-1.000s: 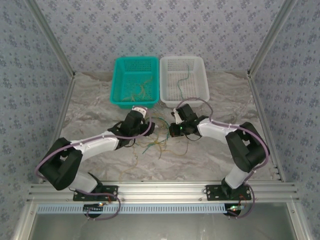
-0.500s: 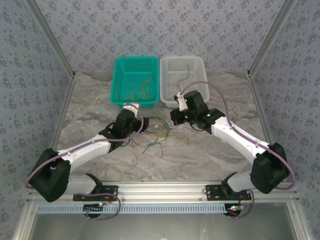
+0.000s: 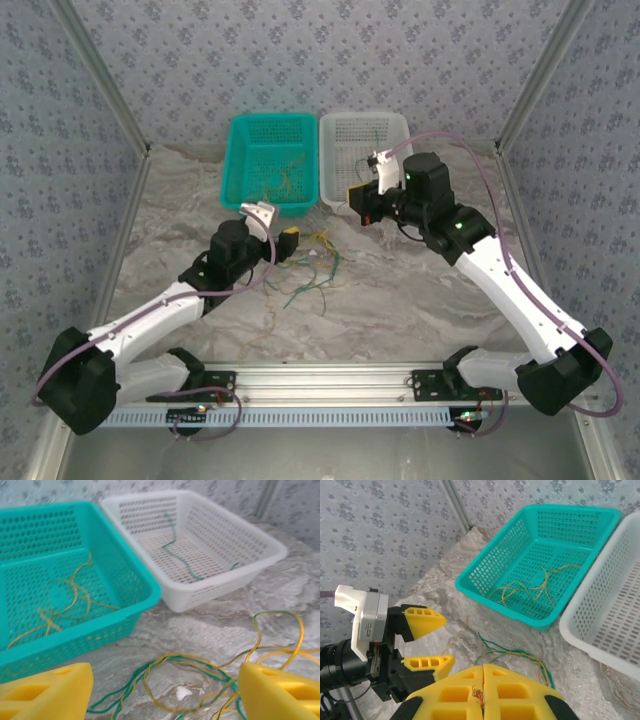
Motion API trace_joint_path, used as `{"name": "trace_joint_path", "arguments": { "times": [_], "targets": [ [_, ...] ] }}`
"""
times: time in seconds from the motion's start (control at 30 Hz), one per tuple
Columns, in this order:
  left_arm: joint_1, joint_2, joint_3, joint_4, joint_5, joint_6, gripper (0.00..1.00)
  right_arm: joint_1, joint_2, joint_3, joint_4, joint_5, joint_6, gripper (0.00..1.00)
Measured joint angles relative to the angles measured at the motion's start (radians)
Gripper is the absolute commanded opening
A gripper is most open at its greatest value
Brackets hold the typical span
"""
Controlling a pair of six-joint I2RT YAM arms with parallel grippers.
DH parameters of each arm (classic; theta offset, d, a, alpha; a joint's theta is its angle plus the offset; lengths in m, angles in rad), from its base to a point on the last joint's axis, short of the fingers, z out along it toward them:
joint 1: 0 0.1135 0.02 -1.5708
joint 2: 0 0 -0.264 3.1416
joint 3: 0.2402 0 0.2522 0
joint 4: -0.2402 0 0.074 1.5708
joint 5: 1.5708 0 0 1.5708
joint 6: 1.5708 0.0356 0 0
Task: Untangle the cables
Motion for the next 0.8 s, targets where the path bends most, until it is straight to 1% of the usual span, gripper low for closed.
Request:
{"name": "trace_joint_path", "arguments": {
  "times": [0.2,0.4,0.57,0.8],
  "targets": [
    [0.0,-0.019,-0.004,0.055,0.107,0.069,0.76,0.0,0.0,0.001,0.005,-0.031,0.0,0.0],
    [0.0,0.035,-0.003,0.085,0.192,0.093,0.76,0.0,-0.009,0.013,0.025,-0.063,0.014,0.0],
    [-0.006,0.063,0.005,0.085,0.226,0.107,0.76,0.0,-0.013,0.074,0.037,-0.087,0.019,0.0],
    [-0.008,0.048,0.065,0.096,0.251,0.125,0.74,0.0,-0.027,0.143,0.073,-0.108,0.018,0.0]
  ]
}}
